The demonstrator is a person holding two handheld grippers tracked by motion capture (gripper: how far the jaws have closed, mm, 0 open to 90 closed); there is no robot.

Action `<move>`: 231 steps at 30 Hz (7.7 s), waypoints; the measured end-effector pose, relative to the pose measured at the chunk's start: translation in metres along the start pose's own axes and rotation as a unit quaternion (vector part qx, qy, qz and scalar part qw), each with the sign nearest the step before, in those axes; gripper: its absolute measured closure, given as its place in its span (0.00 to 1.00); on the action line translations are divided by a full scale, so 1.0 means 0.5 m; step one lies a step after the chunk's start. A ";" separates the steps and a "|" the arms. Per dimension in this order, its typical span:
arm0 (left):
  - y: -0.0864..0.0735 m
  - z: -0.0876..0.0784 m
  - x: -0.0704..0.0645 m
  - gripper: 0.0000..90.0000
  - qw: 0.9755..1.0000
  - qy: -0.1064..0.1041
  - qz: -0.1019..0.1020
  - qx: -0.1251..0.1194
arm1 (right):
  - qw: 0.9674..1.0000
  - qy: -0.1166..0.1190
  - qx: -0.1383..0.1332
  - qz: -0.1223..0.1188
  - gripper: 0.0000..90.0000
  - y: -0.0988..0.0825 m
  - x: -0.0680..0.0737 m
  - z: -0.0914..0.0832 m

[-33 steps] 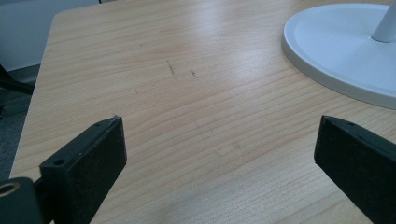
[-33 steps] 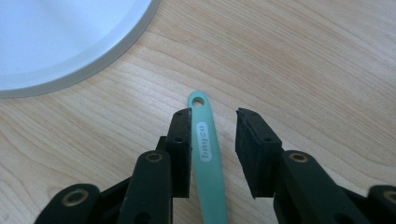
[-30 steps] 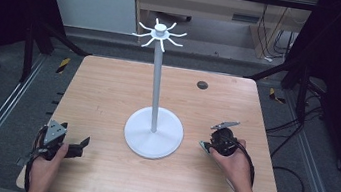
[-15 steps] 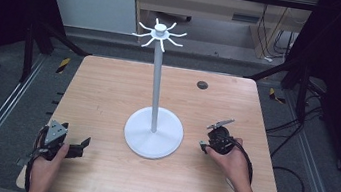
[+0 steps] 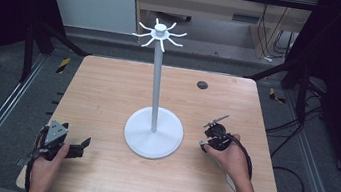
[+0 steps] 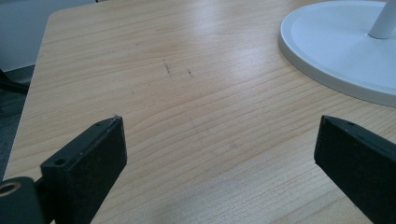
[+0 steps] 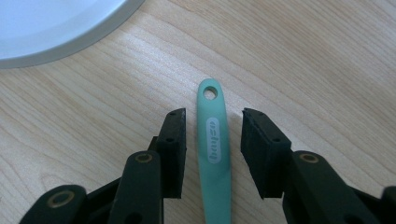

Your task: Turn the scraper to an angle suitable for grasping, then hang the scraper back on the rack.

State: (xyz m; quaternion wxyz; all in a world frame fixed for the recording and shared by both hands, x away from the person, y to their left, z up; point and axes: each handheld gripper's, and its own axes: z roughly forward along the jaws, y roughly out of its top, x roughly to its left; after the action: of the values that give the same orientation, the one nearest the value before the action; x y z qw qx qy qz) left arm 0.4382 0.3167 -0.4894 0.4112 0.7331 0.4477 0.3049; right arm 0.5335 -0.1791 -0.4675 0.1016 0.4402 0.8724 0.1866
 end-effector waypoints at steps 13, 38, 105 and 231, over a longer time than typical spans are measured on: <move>0.000 0.000 -0.001 0.02 1.000 0.000 0.002 0.002 | 1.000 0.000 0.025 -0.014 0.73 0.009 -0.004 0.008; 0.000 0.000 0.000 0.02 1.000 0.001 0.001 0.001 | 1.000 0.016 0.022 -0.007 0.83 0.012 -0.009 0.005; 0.000 0.001 -0.002 0.02 1.000 0.001 0.003 0.004 | 0.981 0.014 -0.195 0.009 0.83 0.034 -0.017 -0.208; 0.000 0.002 -0.002 0.02 1.000 -0.001 0.004 0.006 | 0.873 0.056 -0.480 -0.070 0.83 0.210 0.137 -0.507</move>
State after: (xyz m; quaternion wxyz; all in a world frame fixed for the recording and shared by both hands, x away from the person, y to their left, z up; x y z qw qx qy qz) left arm 0.4385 0.3157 -0.4901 0.4056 0.7378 0.4461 0.3036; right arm 0.4829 -0.1267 -0.1943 0.2637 0.2638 0.7085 0.5991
